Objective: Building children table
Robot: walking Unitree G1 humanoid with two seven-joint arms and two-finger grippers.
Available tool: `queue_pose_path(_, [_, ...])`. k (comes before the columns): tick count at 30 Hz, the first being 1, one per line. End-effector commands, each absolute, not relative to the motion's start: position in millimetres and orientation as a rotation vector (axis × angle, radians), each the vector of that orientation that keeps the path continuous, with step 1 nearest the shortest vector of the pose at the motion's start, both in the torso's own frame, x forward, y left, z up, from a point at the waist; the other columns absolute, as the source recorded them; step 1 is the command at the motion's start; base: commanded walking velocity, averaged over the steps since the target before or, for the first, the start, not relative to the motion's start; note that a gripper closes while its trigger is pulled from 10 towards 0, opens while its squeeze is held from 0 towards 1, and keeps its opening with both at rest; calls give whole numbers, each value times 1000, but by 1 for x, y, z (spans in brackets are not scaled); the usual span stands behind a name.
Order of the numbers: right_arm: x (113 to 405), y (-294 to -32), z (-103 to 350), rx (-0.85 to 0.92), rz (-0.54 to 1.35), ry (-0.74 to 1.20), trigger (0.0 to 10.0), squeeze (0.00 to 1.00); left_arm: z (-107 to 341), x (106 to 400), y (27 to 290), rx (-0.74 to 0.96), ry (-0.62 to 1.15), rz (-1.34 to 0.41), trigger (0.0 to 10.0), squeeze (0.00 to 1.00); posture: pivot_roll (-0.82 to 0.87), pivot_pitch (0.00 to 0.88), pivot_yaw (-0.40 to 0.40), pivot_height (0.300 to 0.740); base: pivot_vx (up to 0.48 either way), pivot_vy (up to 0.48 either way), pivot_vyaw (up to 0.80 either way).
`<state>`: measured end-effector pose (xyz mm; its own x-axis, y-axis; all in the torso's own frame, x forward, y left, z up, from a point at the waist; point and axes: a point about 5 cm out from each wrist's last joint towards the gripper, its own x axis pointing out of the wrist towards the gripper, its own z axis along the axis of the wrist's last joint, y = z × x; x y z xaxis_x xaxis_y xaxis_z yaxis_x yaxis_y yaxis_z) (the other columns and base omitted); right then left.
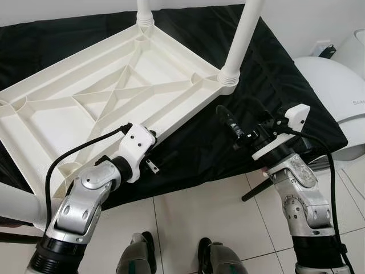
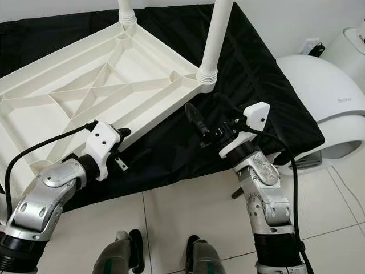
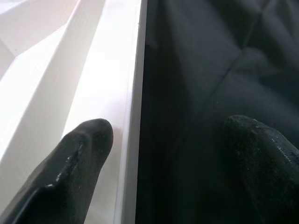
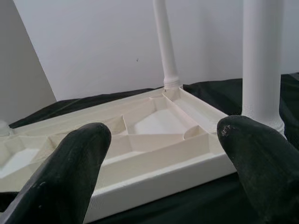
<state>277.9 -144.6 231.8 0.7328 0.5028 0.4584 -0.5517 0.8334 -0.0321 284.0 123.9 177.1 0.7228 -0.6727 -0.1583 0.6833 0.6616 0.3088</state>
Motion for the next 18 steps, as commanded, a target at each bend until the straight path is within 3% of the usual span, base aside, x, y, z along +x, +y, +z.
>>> queue_pose_path(1, [275, -143, 229, 119, 586, -458, 10000, 0, 165, 288, 129, 370, 91, -670, 10000, 0, -37, 184, 8, 740, 0, 0, 0])
queue_pose_path(8, [272, -143, 230, 113, 582, -447, 10000, 0, 162, 295, 132, 335, 142, -614, 10000, 0, -39, 177, 13, 740, 0, 0, 0])
queue_pose_path(9, [272, -142, 230, 112, 582, -445, 10000, 0, 163, 298, 134, 308, 160, -591, 4510, 0, -40, 174, 14, 740, 0, 0, 0])
queue_pose_path(11, [272, -142, 230, 112, 582, -445, 10000, 0, 163, 298, 134, 308, 160, -591, 4510, 0, -40, 174, 14, 740, 0, 0, 0])
queue_pose_path(12, [272, -140, 230, 110, 582, -443, 10000, 0, 164, 301, 136, 279, 173, -569, 0, 0, -40, 173, 17, 740, 0, 0, 0])
queue_pose_path(18, [271, -139, 230, 104, 583, -441, 10000, 0, 167, 306, 138, 259, 186, -533, 0, 0, -41, 174, 23, 740, 0, 0, 0])
